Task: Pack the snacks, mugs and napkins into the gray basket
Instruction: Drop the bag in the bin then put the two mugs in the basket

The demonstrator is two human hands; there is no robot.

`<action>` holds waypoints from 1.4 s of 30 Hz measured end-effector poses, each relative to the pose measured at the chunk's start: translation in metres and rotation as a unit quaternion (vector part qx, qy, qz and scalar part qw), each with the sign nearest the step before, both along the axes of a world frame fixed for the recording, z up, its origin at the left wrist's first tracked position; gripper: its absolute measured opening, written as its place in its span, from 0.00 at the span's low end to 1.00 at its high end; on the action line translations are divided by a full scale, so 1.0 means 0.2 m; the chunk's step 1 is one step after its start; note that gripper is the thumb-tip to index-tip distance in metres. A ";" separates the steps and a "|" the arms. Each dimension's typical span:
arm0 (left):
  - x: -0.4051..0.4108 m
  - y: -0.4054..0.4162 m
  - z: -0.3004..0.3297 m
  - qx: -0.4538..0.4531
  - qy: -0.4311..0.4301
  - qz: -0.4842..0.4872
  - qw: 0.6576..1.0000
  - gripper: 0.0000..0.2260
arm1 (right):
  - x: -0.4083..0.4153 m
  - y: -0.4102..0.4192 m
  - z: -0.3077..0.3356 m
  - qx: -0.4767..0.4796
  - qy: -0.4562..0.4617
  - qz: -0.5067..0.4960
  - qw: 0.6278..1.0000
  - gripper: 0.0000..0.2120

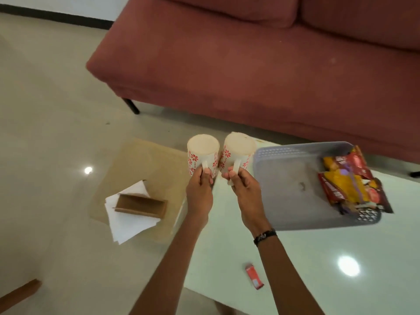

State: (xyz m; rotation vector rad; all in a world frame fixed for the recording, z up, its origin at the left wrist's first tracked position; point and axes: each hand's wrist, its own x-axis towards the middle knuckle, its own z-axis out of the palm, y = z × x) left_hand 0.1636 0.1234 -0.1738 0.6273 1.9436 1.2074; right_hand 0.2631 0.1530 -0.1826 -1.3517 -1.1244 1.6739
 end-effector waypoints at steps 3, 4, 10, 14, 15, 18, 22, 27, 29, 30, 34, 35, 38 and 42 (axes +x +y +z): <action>0.17 0.06 -0.01 0.003 -0.016 -0.078 0.997 0.15 | 0.26 -0.02 0.02 -0.010 0.013 -0.073 0.997 0.08; 0.23 0.09 -0.01 0.007 -0.027 -0.097 0.995 0.15 | 0.34 -0.02 0.02 -0.010 0.008 -0.094 0.995 0.08; 0.57 0.28 -0.08 -0.007 -0.021 -0.251 0.968 0.18 | 0.70 -0.04 -0.07 -0.038 0.015 -0.206 0.978 0.07; 0.73 0.41 -0.17 -0.008 -0.021 -0.318 0.948 0.14 | 0.77 -0.04 -0.20 -0.080 -0.006 -0.283 0.956 0.07; 0.76 0.44 -0.20 -0.007 -0.018 -0.328 0.944 0.11 | 0.78 -0.03 -0.24 -0.089 -0.017 -0.304 0.948 0.08; 0.83 0.50 -0.30 -0.018 -0.016 -0.336 0.942 0.13 | 0.76 0.00 -0.32 -0.108 -0.034 -0.361 0.926 0.06; 0.87 0.56 -0.45 -0.035 -0.038 -0.349 0.936 0.15 | 0.71 0.07 -0.41 -0.121 -0.073 -0.425 0.894 0.07; 0.88 0.61 -0.60 -0.062 -0.064 -0.371 0.924 0.15 | 0.63 0.13 -0.49 -0.136 -0.124 -0.483 0.856 0.07; 0.88 0.63 -0.64 -0.075 -0.079 -0.369 0.923 0.14 | 0.61 0.13 -0.52 -0.139 -0.134 -0.490 0.850 0.07; 0.87 0.64 -0.66 -0.079 -0.083 -0.364 0.924 0.14 | 0.61 0.14 -0.52 -0.142 -0.136 -0.493 0.847 0.07; 0.88 0.69 -0.66 -0.088 -0.066 -0.359 0.927 0.16 | 0.60 0.16 -0.55 -0.169 -0.134 -0.492 0.843 0.08; 0.88 0.71 -0.66 -0.092 -0.051 -0.359 0.928 0.19 | 0.60 0.17 -0.56 -0.174 -0.134 -0.487 0.845 0.09; 0.88 0.75 -0.65 -0.093 -0.032 -0.360 0.928 0.21 | 0.60 0.18 -0.56 -0.178 -0.133 -0.479 0.849 0.09; 0.88 0.77 -0.65 -0.093 -0.029 -0.360 0.928 0.21 | 0.58 0.19 -0.55 -0.183 -0.139 -0.481 0.846 0.09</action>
